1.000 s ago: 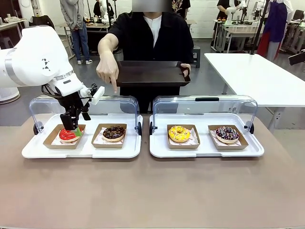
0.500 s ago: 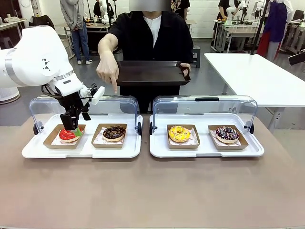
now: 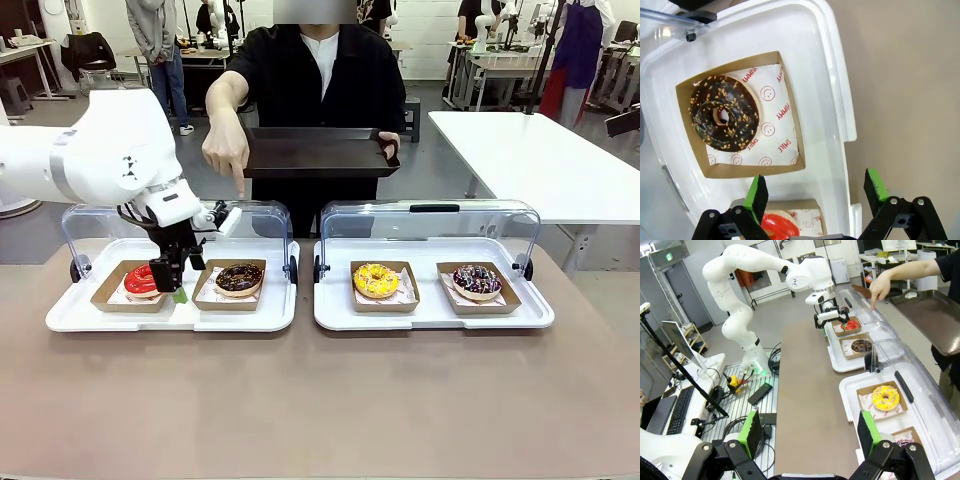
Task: Provide the desired donut to the person.
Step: Pick up and lift the Paper togo box containing the Donut pointed at by the person.
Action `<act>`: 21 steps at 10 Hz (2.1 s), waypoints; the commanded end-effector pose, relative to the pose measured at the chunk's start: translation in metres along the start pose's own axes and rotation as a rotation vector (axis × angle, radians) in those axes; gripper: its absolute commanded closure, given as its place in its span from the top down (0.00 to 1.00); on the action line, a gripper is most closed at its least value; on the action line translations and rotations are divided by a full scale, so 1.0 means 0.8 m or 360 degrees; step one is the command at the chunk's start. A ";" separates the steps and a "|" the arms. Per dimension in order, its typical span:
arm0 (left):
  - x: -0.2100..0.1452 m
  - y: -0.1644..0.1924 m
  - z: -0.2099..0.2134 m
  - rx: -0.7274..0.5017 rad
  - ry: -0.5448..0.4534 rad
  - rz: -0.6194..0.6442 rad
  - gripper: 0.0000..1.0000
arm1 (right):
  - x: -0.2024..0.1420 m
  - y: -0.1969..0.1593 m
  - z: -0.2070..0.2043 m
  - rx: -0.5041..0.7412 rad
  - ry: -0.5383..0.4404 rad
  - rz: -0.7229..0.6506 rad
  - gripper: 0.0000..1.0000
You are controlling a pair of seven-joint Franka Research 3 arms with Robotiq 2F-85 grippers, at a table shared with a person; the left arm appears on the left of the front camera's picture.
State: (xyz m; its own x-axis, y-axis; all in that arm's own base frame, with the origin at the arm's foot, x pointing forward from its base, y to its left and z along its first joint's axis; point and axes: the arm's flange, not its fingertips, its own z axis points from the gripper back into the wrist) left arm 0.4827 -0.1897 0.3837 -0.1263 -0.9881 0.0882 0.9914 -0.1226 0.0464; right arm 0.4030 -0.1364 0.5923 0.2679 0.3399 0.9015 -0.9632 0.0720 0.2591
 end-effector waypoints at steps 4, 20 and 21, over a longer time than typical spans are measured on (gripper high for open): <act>0.013 0.017 -0.032 0.0071 0.0110 0.0200 1.00 | 0.000 0.001 0.000 0.0011 -0.0006 0.0006 1.00; 0.010 0.057 -0.083 0.0009 0.0116 0.0222 1.00 | 0.000 0.001 0.000 0.0011 -0.0006 0.0006 1.00; 0.012 0.056 -0.083 0.0011 0.0114 0.0215 0.48 | 0.000 0.001 0.000 0.0011 -0.0006 0.0006 1.00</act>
State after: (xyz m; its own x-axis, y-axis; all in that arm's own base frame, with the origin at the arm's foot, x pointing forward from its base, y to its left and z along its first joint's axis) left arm 0.5243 -0.2078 0.3215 -0.0001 -0.9991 0.0417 0.9996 0.0011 0.0286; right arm 0.4030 -0.1364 0.5923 0.2679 0.3399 0.9015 -0.9632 0.0720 0.2591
